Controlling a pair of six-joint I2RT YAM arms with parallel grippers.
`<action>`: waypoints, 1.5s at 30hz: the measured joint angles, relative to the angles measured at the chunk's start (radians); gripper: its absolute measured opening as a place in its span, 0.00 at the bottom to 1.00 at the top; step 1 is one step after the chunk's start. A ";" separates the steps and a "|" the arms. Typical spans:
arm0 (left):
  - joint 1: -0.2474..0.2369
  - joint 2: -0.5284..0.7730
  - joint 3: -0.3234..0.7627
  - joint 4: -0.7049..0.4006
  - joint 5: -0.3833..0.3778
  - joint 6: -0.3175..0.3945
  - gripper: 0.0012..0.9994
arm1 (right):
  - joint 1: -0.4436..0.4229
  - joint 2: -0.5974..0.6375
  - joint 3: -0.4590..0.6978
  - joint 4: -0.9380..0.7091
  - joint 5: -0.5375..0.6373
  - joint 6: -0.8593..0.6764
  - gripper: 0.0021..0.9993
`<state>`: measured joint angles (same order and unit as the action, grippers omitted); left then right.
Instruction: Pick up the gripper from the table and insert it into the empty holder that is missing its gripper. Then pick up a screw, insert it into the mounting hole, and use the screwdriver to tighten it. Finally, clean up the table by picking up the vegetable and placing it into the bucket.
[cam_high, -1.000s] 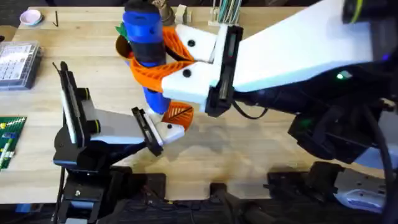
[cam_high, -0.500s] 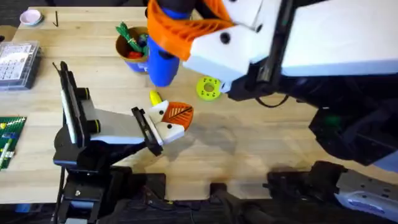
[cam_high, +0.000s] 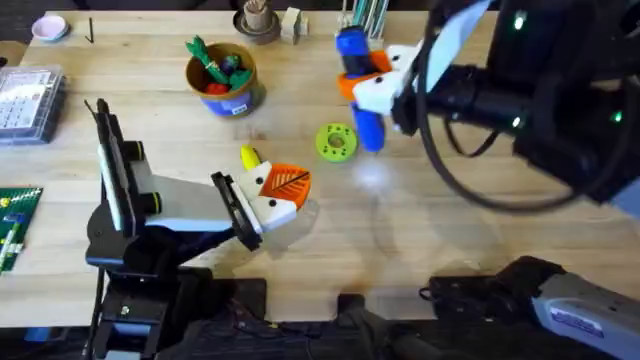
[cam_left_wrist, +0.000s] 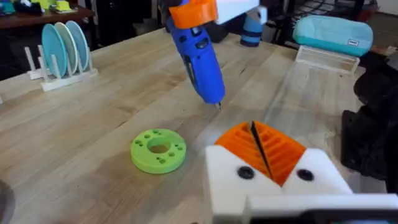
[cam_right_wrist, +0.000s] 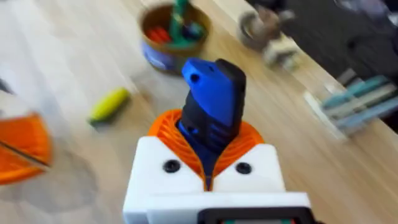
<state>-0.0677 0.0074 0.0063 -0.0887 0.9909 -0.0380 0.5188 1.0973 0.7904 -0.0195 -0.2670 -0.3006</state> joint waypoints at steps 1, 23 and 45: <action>0.000 0.000 0.000 0.000 0.000 0.000 0.01 | -0.035 0.018 0.030 -0.046 0.007 -0.028 0.02; 0.000 0.000 0.000 0.000 0.000 0.000 0.01 | -0.127 0.702 0.226 0.008 0.463 -0.724 0.02; 0.000 0.000 0.000 0.000 0.000 -0.002 0.67 | -0.100 0.693 0.264 -0.069 0.458 -0.438 0.79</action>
<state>-0.0677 0.0074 0.0063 -0.0887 0.9909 -0.0396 0.4191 1.7906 1.0546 -0.0882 0.1911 -0.7384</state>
